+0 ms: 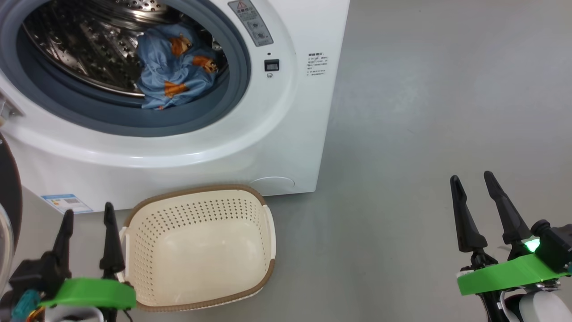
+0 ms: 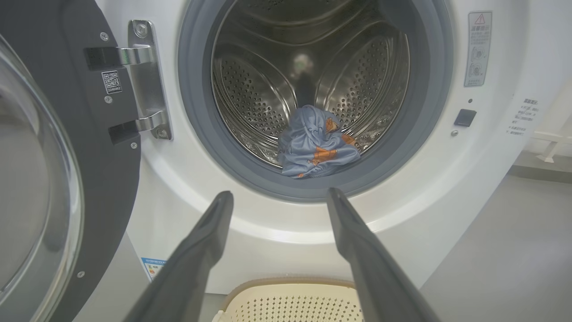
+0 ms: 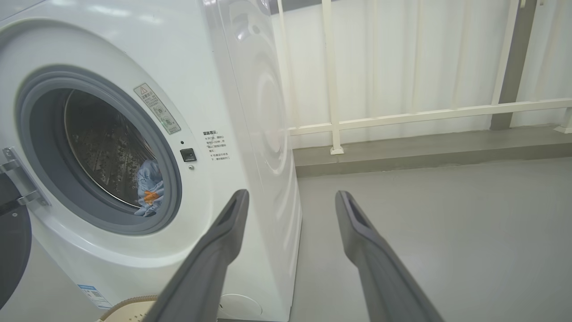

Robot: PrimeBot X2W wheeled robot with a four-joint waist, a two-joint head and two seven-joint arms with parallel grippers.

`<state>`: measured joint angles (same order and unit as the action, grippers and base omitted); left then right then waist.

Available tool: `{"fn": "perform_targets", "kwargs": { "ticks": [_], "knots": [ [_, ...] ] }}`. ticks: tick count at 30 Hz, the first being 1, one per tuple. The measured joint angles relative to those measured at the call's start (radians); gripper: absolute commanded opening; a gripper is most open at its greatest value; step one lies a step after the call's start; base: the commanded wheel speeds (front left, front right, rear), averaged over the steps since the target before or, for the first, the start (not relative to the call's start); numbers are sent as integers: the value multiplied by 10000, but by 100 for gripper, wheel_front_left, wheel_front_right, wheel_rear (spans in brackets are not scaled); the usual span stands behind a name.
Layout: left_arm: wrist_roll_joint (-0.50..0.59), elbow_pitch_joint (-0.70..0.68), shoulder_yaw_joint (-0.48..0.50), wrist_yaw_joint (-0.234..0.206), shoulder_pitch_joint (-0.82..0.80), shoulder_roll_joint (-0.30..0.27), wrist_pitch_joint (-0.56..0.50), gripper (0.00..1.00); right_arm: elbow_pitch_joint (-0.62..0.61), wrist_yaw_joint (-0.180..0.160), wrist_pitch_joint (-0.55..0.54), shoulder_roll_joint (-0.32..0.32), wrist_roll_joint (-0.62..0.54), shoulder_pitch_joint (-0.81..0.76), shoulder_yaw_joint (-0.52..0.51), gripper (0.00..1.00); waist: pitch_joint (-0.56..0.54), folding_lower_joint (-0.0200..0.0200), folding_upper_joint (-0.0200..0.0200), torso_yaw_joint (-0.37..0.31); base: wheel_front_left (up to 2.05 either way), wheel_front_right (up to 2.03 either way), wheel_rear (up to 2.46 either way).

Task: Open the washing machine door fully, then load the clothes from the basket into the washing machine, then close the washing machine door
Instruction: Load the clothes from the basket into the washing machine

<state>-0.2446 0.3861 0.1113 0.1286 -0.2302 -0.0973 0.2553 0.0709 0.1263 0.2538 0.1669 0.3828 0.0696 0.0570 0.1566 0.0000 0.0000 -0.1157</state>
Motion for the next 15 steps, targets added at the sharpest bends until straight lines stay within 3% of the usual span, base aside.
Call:
{"fn": "perform_targets", "kwargs": {
  "ticks": [15],
  "knots": [
    [92,-1091,263,0,958,222,0,100,-17,0,0,6,0,-217,-113,100,-23,1,0,37,0,0,0]
  ]
}}
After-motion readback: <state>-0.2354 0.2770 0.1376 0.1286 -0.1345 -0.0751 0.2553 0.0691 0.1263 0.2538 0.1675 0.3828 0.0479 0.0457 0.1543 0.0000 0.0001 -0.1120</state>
